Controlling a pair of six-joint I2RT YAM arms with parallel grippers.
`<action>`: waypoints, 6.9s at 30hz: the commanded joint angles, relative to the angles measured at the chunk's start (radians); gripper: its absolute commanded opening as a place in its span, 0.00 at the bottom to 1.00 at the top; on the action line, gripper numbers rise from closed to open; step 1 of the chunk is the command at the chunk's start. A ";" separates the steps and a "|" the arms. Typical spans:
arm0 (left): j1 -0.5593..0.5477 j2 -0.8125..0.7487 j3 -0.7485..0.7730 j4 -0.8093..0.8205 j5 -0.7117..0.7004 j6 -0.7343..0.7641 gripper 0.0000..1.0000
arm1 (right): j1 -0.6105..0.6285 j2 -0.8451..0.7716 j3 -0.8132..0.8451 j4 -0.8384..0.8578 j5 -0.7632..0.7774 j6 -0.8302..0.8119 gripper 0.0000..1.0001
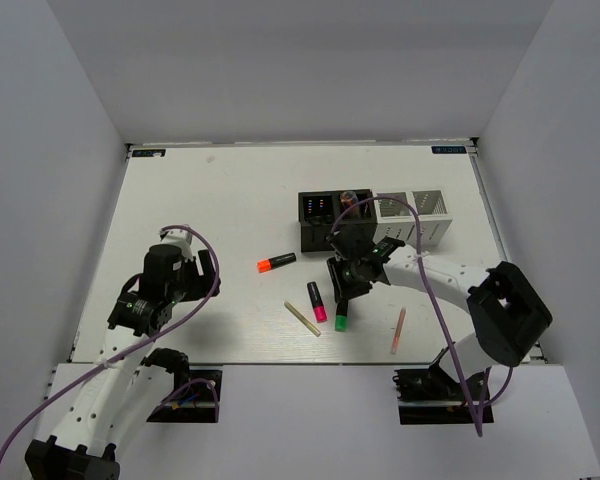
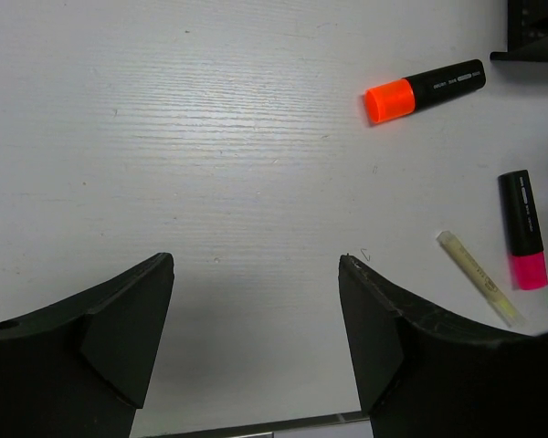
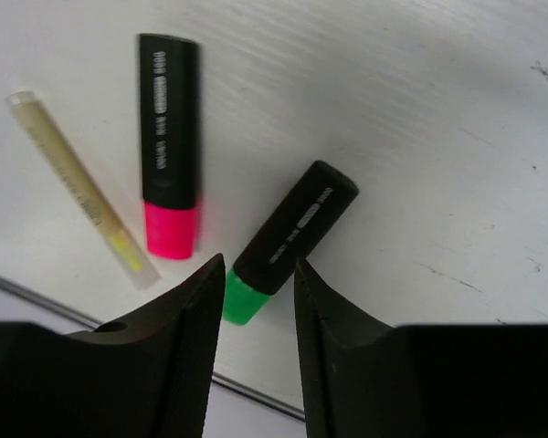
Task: Sort the stationery into containers
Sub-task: Pick up the pen from the center of the board, then place the pen in the storage box, then pick up the pen from the center of the board.
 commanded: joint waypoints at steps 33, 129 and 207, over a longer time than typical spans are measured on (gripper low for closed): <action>0.011 -0.016 -0.009 0.012 0.003 0.010 0.83 | 0.004 0.150 -0.128 0.080 0.153 0.148 0.28; 0.010 0.002 -0.034 0.052 0.072 0.024 0.83 | -0.220 -0.268 0.160 0.517 0.361 -0.648 0.00; -0.239 0.913 0.388 0.432 0.250 0.522 0.65 | -0.688 -0.472 -0.076 0.154 -0.914 -0.664 0.55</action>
